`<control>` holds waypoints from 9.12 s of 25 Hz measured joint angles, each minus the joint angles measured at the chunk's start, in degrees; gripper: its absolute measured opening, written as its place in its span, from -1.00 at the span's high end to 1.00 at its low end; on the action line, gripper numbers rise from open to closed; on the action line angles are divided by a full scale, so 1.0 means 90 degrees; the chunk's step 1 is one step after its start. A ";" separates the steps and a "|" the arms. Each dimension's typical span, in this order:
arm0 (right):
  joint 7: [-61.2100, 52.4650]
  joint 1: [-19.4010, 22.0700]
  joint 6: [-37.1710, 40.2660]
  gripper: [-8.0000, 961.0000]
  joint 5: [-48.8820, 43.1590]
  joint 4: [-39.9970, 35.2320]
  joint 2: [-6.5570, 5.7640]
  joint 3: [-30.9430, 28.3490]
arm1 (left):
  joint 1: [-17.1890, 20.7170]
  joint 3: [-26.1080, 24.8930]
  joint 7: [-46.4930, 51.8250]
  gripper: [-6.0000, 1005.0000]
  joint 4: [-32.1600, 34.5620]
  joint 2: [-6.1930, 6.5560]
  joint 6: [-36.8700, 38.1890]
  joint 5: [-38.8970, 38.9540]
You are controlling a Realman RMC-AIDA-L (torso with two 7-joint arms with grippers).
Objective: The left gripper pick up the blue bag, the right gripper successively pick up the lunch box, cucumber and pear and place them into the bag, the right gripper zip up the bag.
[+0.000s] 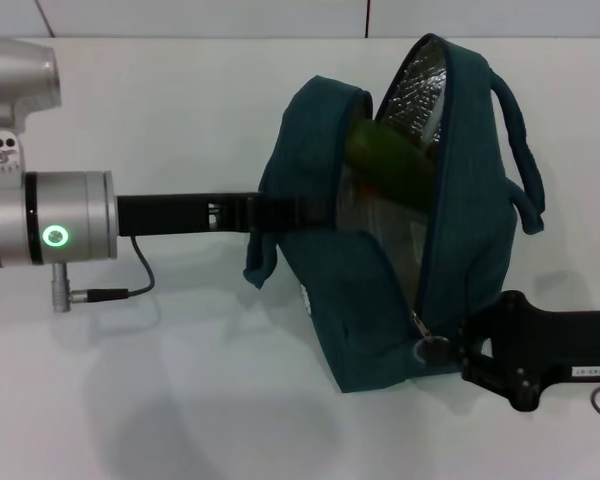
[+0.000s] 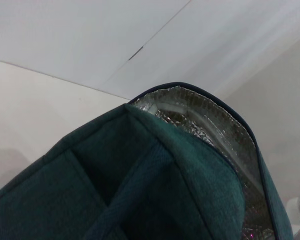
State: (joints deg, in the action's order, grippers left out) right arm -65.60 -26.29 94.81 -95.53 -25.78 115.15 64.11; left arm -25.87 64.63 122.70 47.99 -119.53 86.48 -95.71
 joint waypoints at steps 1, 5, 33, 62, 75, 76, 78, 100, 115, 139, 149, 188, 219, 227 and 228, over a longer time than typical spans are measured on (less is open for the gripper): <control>-0.0007 0.0052 0.0009 0.97 -0.0001 -0.0047 -0.0006 -0.0006 | 0.0005 -0.0001 0.0000 0.90 0.0000 0.0000 0.0000 0.0000; -0.0099 0.0308 0.0030 0.97 -0.0005 -0.0393 -0.0024 -0.0009 | 0.0011 -0.0003 0.0000 0.90 0.0000 0.0000 0.0001 0.0000; -0.0074 0.0773 0.0941 0.97 0.0031 -0.0976 -0.0024 -0.0838 | 0.0115 -0.0004 -0.0009 0.88 0.0001 0.0007 0.0000 0.0051; 0.0142 -0.0497 -0.0150 0.97 0.1919 -0.0880 0.0104 -0.0106 | 0.0594 -0.1649 -0.2157 -0.73 -0.0325 0.0032 0.0292 0.1232; -0.0097 -0.0597 -0.0615 0.97 0.2089 -0.1266 0.0061 0.0993 | 0.0880 -0.1661 -0.2231 -0.74 -0.0427 0.0019 0.0600 0.1510; -0.0092 -0.0605 -0.0666 0.97 0.2093 -0.1299 0.0074 0.1124 | 0.0911 -0.1663 -0.2231 -0.74 -0.0428 0.0021 0.0628 0.1511; -0.0083 -0.0645 -0.0731 0.97 0.2182 -0.1380 0.0087 0.1186 | 0.0977 -0.1665 -0.2241 -0.74 -0.0430 0.0026 0.0649 0.1513; 0.0003 -0.1100 -0.1755 0.97 0.2900 -0.1426 0.0086 0.1173 | 0.1293 -0.1623 -0.2255 -0.74 -0.0420 0.0059 0.0987 0.1237; 0.0059 -0.1294 -0.1494 0.97 0.3296 -0.1417 0.0085 0.1469 | 0.0645 -0.1637 -0.2820 -0.73 -0.0887 -0.0001 0.0852 0.0980; 0.0013 -0.1151 -0.1421 0.97 0.3311 -0.1334 0.0047 0.1411 | -0.0032 -0.1584 -0.3564 -0.25 -0.1492 -0.0015 0.0488 0.0940; 0.0013 -0.1151 -0.1396 0.97 0.3310 -0.1328 0.0063 0.1457 | -0.0070 -0.1481 -0.3589 -0.03 -0.1613 -0.0028 0.0263 0.0938; -0.2102 -0.1315 -0.1411 0.96 0.3251 -0.0577 -0.0140 0.0495 | -0.0070 -0.0376 -0.4023 0.87 -0.1617 -0.0009 0.0440 0.0940; -0.2085 -0.1037 -0.2697 0.95 0.3127 -0.0436 -0.0081 0.0339 | 0.0569 -0.1009 -0.4290 0.72 -0.1602 0.0114 0.1253 0.0943; -0.2075 -0.0830 -0.2321 0.95 0.3127 -0.0514 -0.0073 0.0107 | 0.0567 -0.1754 -0.3474 0.36 -0.1367 0.0408 0.1269 0.0998; -0.2071 -0.0827 -0.2281 0.95 0.3128 -0.0520 -0.0069 0.0088 | 0.0527 -0.1900 -0.3368 0.28 -0.1311 0.0419 0.1261 0.1003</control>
State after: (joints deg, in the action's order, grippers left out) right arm -84.24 -33.73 74.29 -67.38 -30.46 114.53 64.90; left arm -21.13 47.53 92.39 36.19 -115.76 97.83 -86.69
